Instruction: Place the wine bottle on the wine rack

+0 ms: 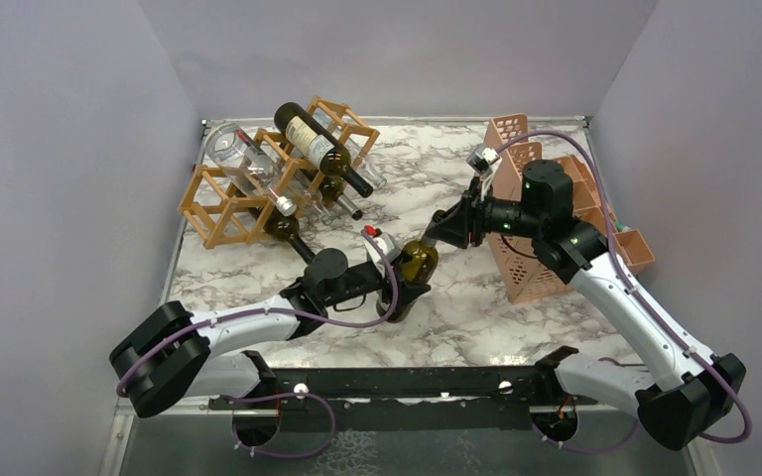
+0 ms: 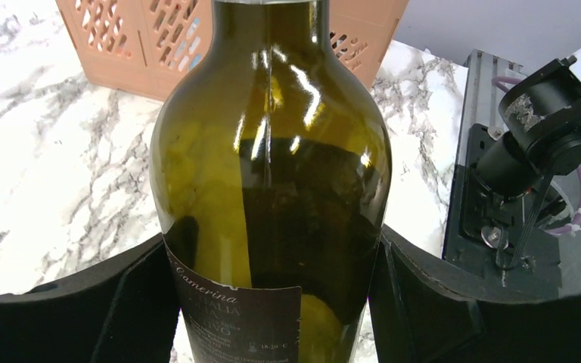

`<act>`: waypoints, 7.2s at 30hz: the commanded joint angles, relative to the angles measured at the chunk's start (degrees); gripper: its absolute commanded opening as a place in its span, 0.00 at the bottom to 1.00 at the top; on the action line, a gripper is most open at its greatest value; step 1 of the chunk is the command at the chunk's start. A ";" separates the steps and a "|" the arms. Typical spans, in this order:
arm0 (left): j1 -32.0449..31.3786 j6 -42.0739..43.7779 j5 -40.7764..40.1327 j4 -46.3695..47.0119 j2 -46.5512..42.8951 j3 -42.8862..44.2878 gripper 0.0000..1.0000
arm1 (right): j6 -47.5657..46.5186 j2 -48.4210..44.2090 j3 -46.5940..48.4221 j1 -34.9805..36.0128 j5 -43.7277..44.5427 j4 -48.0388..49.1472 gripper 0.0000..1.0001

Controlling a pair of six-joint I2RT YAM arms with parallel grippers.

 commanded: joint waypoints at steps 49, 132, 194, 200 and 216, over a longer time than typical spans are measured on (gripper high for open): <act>-0.59 112.33 6.05 -25.35 7.86 37.81 0.00 | 3.15 -9.61 7.62 0.01 14.80 -27.56 0.52; -0.61 9.73 -37.43 -45.62 -15.37 45.01 0.99 | 7.54 -14.96 -15.08 3.03 6.75 -2.85 0.01; -0.59 14.42 -53.00 -60.03 -39.26 46.49 0.99 | 16.36 50.69 37.27 45.59 49.78 -4.40 0.01; -0.59 15.10 -53.45 -60.15 -38.86 46.44 0.99 | 16.10 52.86 40.99 45.62 51.54 -6.52 0.01; -0.66 15.55 -54.69 -60.51 -37.32 47.46 0.99 | 12.58 60.73 54.59 45.56 60.00 -14.36 0.02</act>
